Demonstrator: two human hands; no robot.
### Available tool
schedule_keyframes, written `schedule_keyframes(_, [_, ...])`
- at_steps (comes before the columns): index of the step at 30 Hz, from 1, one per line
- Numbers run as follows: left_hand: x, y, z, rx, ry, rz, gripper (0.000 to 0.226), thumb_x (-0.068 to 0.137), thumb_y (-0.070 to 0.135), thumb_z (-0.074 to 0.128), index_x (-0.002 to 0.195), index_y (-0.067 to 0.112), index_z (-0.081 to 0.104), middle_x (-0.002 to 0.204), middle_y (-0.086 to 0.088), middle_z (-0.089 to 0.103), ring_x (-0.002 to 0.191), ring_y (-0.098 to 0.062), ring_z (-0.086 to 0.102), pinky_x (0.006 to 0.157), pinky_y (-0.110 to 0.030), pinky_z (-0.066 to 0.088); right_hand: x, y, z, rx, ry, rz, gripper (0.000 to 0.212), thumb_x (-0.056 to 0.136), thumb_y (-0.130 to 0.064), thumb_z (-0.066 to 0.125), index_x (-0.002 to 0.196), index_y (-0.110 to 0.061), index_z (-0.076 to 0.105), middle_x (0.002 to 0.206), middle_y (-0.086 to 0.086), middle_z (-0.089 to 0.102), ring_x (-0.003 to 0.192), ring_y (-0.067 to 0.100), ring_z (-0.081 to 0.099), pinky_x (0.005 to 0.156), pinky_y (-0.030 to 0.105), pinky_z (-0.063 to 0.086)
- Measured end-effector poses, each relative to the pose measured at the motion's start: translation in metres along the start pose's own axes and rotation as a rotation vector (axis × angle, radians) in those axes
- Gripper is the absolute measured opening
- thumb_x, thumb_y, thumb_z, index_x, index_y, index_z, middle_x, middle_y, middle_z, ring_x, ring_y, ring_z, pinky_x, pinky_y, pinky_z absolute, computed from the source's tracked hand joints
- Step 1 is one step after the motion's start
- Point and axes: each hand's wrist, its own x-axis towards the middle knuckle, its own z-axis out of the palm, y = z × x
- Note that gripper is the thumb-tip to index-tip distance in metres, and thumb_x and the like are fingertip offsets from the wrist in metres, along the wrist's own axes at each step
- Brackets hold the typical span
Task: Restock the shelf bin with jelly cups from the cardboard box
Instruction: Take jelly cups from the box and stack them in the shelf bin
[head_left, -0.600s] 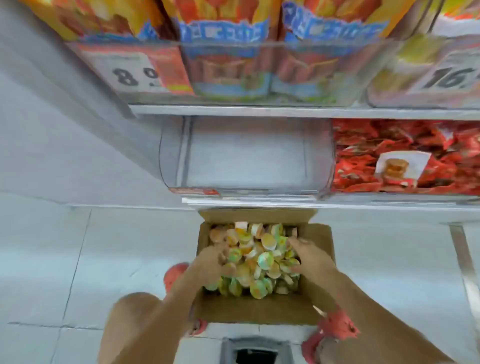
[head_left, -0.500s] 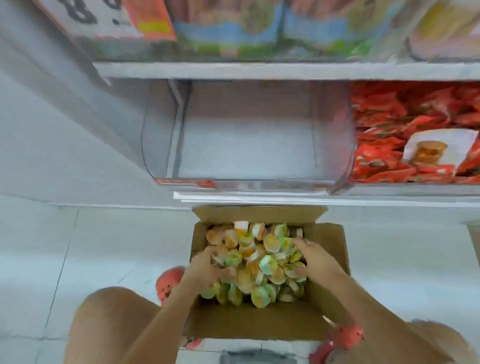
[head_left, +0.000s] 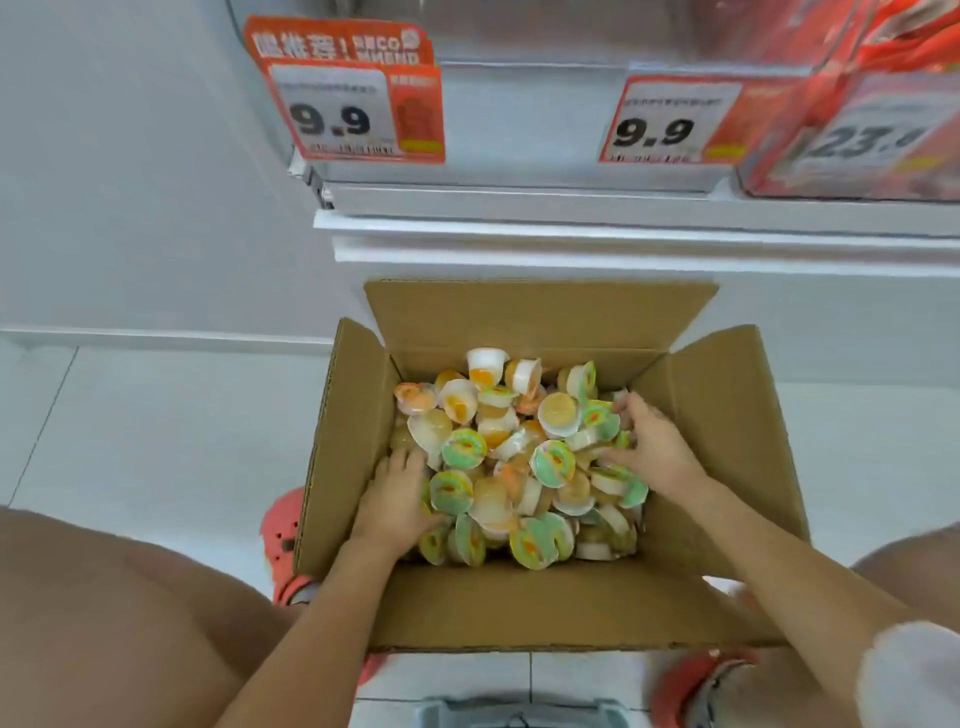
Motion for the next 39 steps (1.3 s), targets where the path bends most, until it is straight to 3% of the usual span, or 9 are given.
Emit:
schedule_keyframes(4, [-0.005, 0.000, 0.011, 0.237, -0.057, 0.007, 0.071, 0.078, 0.036, 0.071, 0.132, 0.012, 0.032, 0.138, -0.007, 0.033, 0.127, -0.026, 0.032, 0.102, -0.033, 0.035, -0.009, -0.013, 0.026, 0.061, -0.024, 0.025, 0.053, 0.077, -0.027, 0.078, 0.116, -0.018, 0.044, 0.111, 0.003, 0.047, 0.093, 0.017, 0.049, 0.074, 0.029, 0.037])
schedule_keyframes(7, [-0.010, 0.003, 0.007, 0.371, -0.055, 0.022, 0.056, 0.085, 0.015, 0.060, 0.132, 0.010, 0.031, 0.142, -0.012, 0.030, 0.128, -0.029, 0.032, 0.101, -0.033, 0.038, -0.014, -0.016, 0.038, 0.105, 0.055, 0.069, 0.061, 0.076, -0.023, 0.079, 0.124, -0.019, 0.041, 0.121, 0.009, 0.047, 0.109, 0.026, 0.050, 0.082, 0.033, 0.043])
schedule_keyframes(10, [-0.010, 0.002, 0.006, 0.390, -0.062, 0.038, 0.057, 0.085, 0.009, 0.060, 0.134, 0.011, 0.031, 0.142, -0.013, 0.029, 0.128, -0.029, 0.033, 0.100, -0.033, 0.038, -0.015, -0.015, 0.040, 0.114, 0.049, 0.088, 0.074, 0.074, -0.021, 0.079, 0.135, -0.023, 0.036, 0.126, 0.012, 0.045, 0.116, 0.029, 0.047, 0.091, 0.039, 0.045])
schedule_keyframes(16, [-0.007, 0.002, 0.001, 0.160, -0.025, -0.004, 0.052, 0.084, 0.034, 0.066, 0.125, 0.011, 0.043, 0.132, -0.009, 0.044, 0.120, -0.028, 0.043, 0.094, -0.034, 0.042, 0.005, -0.015, 0.050, 0.221, 0.077, 0.199, 0.074, 0.076, -0.030, 0.078, 0.135, -0.016, 0.035, 0.131, 0.011, 0.047, 0.120, 0.029, 0.047, 0.095, 0.041, 0.044])
schedule_keyframes(22, [-0.010, -0.005, 0.004, 0.433, -0.041, 0.140, 0.060, 0.090, 0.040, 0.055, 0.142, 0.021, 0.032, 0.140, -0.004, 0.035, 0.127, -0.024, 0.033, 0.103, -0.033, 0.032, 0.013, -0.017, 0.066, 0.268, 0.150, 0.228, 0.052, 0.086, -0.020, 0.069, 0.127, -0.009, 0.039, 0.112, 0.013, 0.061, 0.100, 0.029, 0.059, 0.071, 0.031, 0.040])
schedule_keyframes(29, [-0.010, -0.005, 0.000, 0.405, -0.026, 0.135, 0.047, 0.093, 0.043, 0.051, 0.128, 0.012, 0.042, 0.132, -0.006, 0.050, 0.123, -0.024, 0.041, 0.097, -0.031, 0.037, -0.007, -0.019, 0.046, 0.522, 0.251, 0.180, 0.068, 0.077, -0.013, 0.078, 0.132, -0.012, 0.038, 0.118, 0.004, 0.056, 0.108, 0.022, 0.054, 0.084, 0.032, 0.045])
schedule_keyframes(33, [-0.016, 0.007, -0.018, 0.186, 0.006, 0.039, 0.042, 0.093, 0.037, 0.055, 0.119, 0.006, 0.043, 0.124, -0.012, 0.051, 0.110, -0.026, 0.053, 0.082, -0.032, 0.043, -0.014, -0.032, 0.028, 0.484, 0.168, 0.101, 0.062, 0.075, -0.015, 0.080, 0.124, -0.015, 0.042, 0.117, -0.003, 0.051, 0.105, 0.015, 0.049, 0.087, 0.032, 0.044])
schedule_keyframes(37, [-0.026, 0.040, -0.052, -0.426, 0.257, -0.094, 0.036, 0.077, 0.030, 0.077, 0.097, 0.014, 0.052, 0.092, -0.002, 0.059, 0.081, -0.018, 0.058, 0.062, -0.027, 0.043, -0.020, -0.053, -0.004, 0.406, 0.042, -0.096, 0.057, 0.071, -0.012, 0.082, 0.118, -0.014, 0.048, 0.120, 0.000, 0.054, 0.114, 0.014, 0.050, 0.091, 0.024, 0.040])
schedule_keyframes(39, [-0.026, 0.062, -0.075, -0.713, 0.267, -0.195, 0.036, 0.073, 0.029, 0.080, 0.089, 0.014, 0.053, 0.081, 0.001, 0.057, 0.077, -0.016, 0.056, 0.062, -0.025, 0.041, -0.027, -0.070, -0.032, 0.370, 0.011, -0.197, 0.055, 0.070, -0.012, 0.083, 0.114, -0.015, 0.050, 0.120, 0.001, 0.056, 0.115, 0.014, 0.052, 0.098, 0.028, 0.042])
